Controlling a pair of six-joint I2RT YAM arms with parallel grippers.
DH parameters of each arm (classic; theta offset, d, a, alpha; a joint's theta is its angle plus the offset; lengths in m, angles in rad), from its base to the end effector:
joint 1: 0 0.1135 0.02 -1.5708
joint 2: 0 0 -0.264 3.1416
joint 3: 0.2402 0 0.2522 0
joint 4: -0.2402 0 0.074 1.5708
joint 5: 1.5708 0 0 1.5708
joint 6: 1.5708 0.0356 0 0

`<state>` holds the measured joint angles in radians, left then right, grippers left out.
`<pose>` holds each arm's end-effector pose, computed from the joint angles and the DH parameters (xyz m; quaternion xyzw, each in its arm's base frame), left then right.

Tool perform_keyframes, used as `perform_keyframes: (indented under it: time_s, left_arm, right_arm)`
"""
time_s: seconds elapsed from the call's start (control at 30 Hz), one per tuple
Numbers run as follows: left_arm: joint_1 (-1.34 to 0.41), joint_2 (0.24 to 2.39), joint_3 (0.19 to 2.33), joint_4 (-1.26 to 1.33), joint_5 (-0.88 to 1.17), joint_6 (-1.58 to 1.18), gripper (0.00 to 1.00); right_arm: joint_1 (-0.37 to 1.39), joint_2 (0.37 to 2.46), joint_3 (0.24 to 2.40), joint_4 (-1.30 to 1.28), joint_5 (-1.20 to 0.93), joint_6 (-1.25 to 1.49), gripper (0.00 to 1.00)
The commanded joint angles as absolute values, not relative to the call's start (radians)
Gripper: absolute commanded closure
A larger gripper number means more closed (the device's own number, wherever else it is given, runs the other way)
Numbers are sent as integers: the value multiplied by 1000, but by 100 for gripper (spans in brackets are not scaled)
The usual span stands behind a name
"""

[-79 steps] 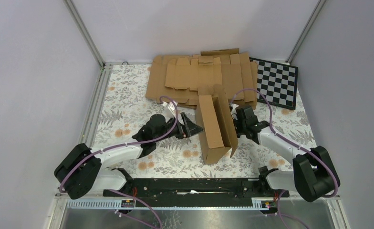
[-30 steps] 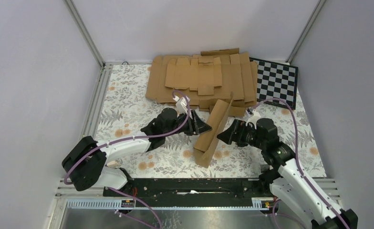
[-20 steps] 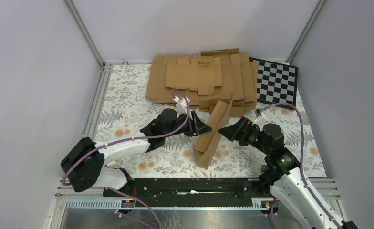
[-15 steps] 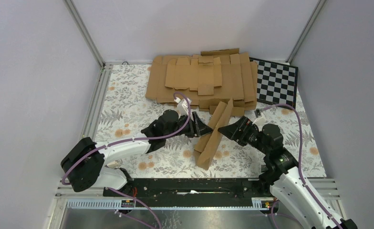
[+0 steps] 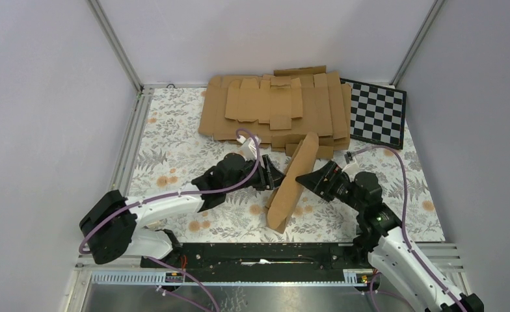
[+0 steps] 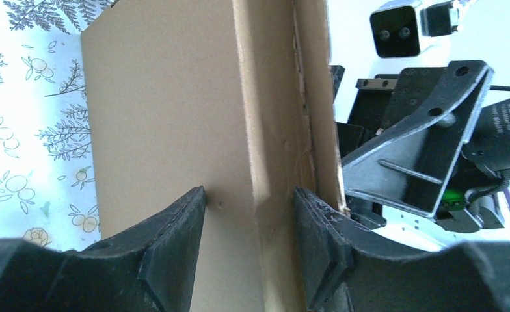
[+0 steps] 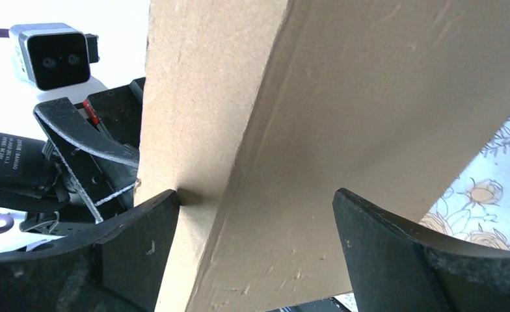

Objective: Fold the paper box

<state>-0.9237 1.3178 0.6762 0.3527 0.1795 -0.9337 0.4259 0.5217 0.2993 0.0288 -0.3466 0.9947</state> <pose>0.1701 -0.2357 0.2395 0.0496 0.7986 -0.5200 0.2991 0.1305 0.0725 0.2289 0.1082 0.7608 0.5091 0.3877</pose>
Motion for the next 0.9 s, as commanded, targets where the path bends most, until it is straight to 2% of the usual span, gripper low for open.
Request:
perform_keyframes:
  time_s: [0.0,0.3,0.47,0.57,0.67,0.8,0.87]
  left_arm:
    - [-934,1234,665,312,156,-962,48]
    - [-934,1084,535,410,143,-1058,53]
    - [-936,994,493,410,107,-1060,57]
    - [-941,995,495,404,102,-1054,59]
    - [-943,1029,489,418,107,-1055,60]
    - [-943,1065,482,453,109,-1055,62]
    - [-943,1077,485,453,104,-1050,62]
  right_arm:
    - [433,628,321,172,-457,952,6]
    - [428,942,454,357,-671,890,13]
    - [425,1084,563,363,-734,834,19]
    - [423,1130,604,361,-764,827,19]
    - [423,1139,650,285,-779,777,12]
    - [423,1098,730,64,-755,612,2]
    - [423,1073,769,-55,-732,541,0]
